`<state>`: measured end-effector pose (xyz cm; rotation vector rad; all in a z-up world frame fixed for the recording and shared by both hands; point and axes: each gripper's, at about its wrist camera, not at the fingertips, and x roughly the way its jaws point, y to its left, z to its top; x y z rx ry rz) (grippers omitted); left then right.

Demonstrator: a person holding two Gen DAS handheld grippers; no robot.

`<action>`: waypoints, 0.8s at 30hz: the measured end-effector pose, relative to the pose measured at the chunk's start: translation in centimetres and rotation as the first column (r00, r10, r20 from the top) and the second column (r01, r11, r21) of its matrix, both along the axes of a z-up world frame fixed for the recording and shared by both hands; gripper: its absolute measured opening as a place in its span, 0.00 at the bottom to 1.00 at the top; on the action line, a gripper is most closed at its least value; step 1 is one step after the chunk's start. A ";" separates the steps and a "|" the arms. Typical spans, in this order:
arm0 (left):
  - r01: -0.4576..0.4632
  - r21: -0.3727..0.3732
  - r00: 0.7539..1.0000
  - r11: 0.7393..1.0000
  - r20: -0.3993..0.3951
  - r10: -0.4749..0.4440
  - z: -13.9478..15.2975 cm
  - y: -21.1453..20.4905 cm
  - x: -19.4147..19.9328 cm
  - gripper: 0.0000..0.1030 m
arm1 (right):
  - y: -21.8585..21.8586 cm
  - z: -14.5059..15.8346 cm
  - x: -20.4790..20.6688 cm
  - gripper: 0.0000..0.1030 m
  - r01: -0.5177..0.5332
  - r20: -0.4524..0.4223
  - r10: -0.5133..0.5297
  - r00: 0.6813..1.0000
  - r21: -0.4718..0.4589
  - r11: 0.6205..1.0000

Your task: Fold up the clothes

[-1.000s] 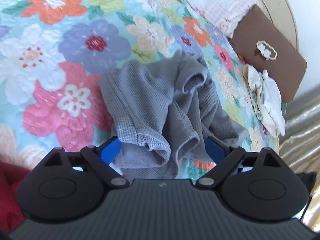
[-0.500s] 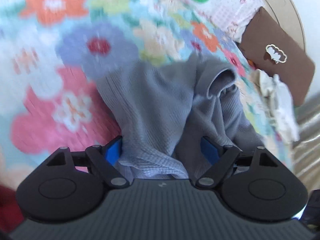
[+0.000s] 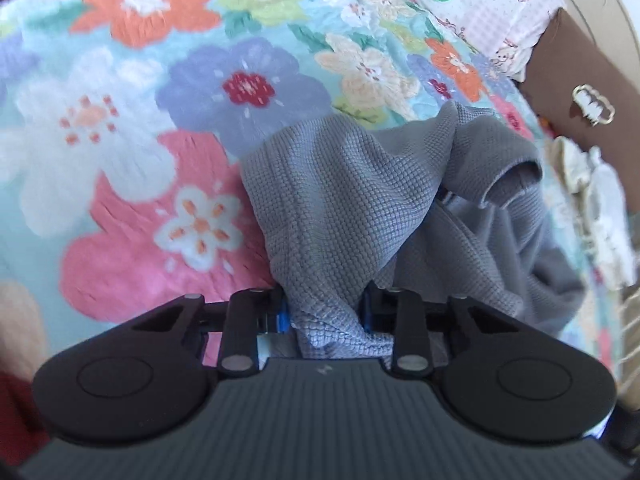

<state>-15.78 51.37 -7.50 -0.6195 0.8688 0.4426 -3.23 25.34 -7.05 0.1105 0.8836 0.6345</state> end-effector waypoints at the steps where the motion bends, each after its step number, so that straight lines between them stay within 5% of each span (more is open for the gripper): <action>1: -0.006 0.034 1.000 0.999 -0.009 0.007 0.2 -0.1 0.1 0.24 | -0.1 0.5 0.6 0.05 0.012 0.012 -0.012 1.000 0.001 1.000; 5: -0.034 0.088 0.999 0.996 -0.009 0.035 0.5 0.3 -0.2 0.19 | -0.3 3.6 3.6 0.04 0.073 0.082 -0.074 0.994 0.015 0.997; 12: -0.114 0.022 0.992 0.993 0.051 0.113 0.8 2.0 -1.4 0.18 | 2.5 9.5 6.8 0.04 0.021 0.231 0.001 0.973 -0.091 0.996; 18: -0.093 0.000 0.991 0.996 0.093 0.093 0.7 2.4 -1.0 0.18 | 5.0 13.3 10.2 0.04 0.035 0.334 0.000 0.943 -0.101 0.994; 22: -0.072 -0.074 0.994 0.995 0.076 0.078 -0.3 3.0 -0.8 0.22 | 5.2 11.8 10.6 0.36 0.101 0.210 -0.076 0.975 -0.114 0.988; 24: -0.070 -0.105 0.995 0.992 0.064 0.077 -0.6 3.3 -1.0 0.22 | 4.2 10.7 8.9 0.43 0.122 0.141 -0.111 0.984 -0.067 0.990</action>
